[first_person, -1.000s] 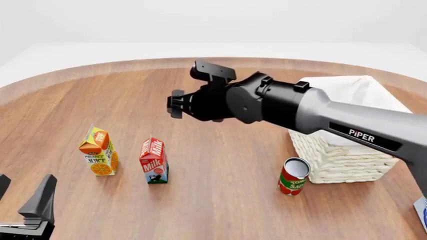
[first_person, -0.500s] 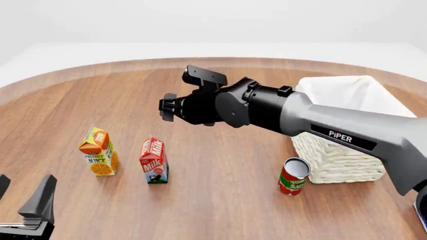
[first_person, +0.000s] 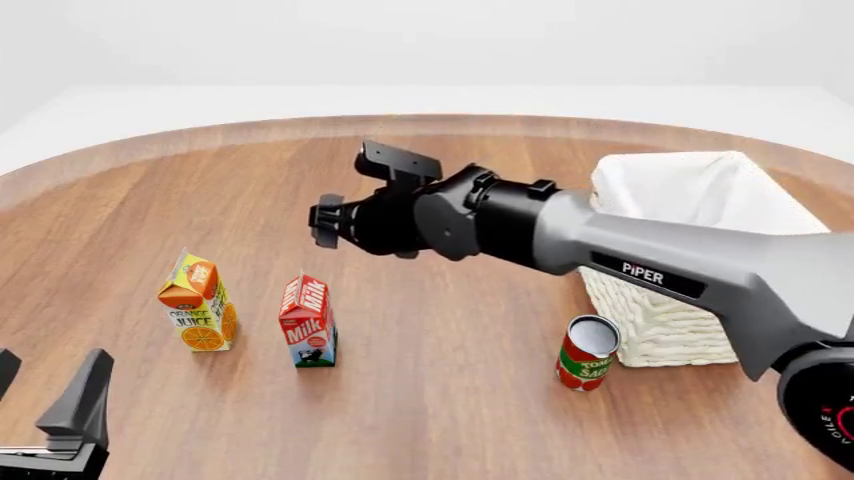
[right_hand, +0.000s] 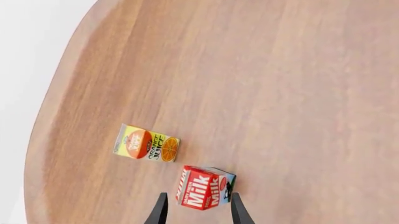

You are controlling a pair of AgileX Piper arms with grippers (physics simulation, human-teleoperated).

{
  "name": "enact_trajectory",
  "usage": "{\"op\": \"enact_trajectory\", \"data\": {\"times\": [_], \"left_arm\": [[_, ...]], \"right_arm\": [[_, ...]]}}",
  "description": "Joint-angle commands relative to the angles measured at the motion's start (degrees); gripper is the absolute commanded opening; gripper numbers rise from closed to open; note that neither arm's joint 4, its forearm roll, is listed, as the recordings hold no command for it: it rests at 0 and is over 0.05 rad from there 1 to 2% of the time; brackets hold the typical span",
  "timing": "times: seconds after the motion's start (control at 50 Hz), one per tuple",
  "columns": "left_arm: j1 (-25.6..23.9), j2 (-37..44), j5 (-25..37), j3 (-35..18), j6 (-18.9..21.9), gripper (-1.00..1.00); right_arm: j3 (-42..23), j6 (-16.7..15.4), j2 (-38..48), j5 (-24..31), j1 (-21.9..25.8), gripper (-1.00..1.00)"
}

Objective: Pick the milk and place it in the basket.

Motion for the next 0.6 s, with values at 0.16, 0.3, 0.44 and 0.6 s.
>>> {"op": "enact_trajectory", "data": {"times": [0.16, 0.3, 0.44, 0.6], "left_arm": [[0.0, 0.4, -0.4, 0.0, 0.0, 1.0], [0.0, 0.5, -0.5, 0.0, 0.0, 1.0], [0.0, 0.5, -0.6, 0.0, 0.0, 1.0], [0.0, 1.0, -1.0, 0.0, 0.0, 1.0]], "right_arm": [[-1.8, 1.0, 3.0, -0.2, 0.2, 1.0], [-2.0, 1.5, 4.4, -0.5, 0.4, 1.0], [-2.6, 1.9, 5.5, -0.5, 0.6, 1.0], [-3.2, 2.9, 7.1, -0.9, 1.5, 1.0]]}}
